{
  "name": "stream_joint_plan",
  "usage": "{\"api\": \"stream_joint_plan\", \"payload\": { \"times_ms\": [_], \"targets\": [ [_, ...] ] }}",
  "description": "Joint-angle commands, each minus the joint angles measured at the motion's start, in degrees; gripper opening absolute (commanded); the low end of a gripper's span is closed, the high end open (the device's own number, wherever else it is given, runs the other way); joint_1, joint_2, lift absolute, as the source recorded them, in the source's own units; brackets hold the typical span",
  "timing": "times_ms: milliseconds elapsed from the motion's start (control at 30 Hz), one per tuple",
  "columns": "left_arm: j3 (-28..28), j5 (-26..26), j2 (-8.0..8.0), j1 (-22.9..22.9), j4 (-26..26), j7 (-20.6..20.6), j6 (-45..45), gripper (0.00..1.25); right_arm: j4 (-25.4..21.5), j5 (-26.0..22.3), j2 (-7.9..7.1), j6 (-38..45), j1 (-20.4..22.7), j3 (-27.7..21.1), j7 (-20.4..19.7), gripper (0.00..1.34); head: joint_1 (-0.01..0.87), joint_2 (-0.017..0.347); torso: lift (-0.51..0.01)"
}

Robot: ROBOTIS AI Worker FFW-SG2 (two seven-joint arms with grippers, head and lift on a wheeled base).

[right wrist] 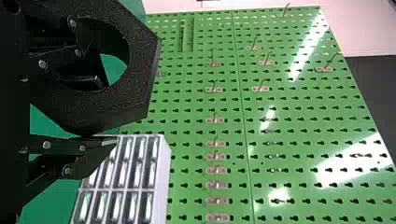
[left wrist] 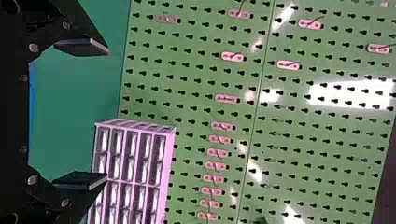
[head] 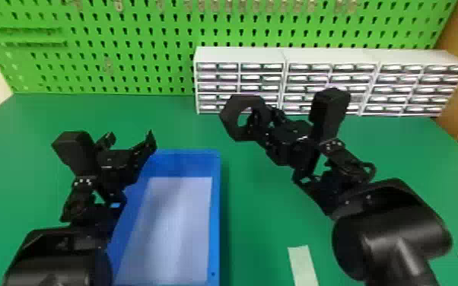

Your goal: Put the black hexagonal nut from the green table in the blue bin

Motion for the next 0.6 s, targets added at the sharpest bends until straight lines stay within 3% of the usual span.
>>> {"api": "stream_joint_plan", "payload": {
  "times_ms": [0,567],
  "targets": [
    [0.0,0.0,0.00,0.0,0.0,0.0,-0.1,0.94,1.6,-2.6,-0.02,1.0,-1.3,1.9,0.1,0.41,0.686,0.051,-0.097],
    [0.6,-0.3,0.00,-0.3,0.0,0.4,0.0,0.94,4.7,-8.9,-0.72,4.5,-5.0,8.3,0.3,0.41,0.686,0.051,-0.097]
  ]
}}
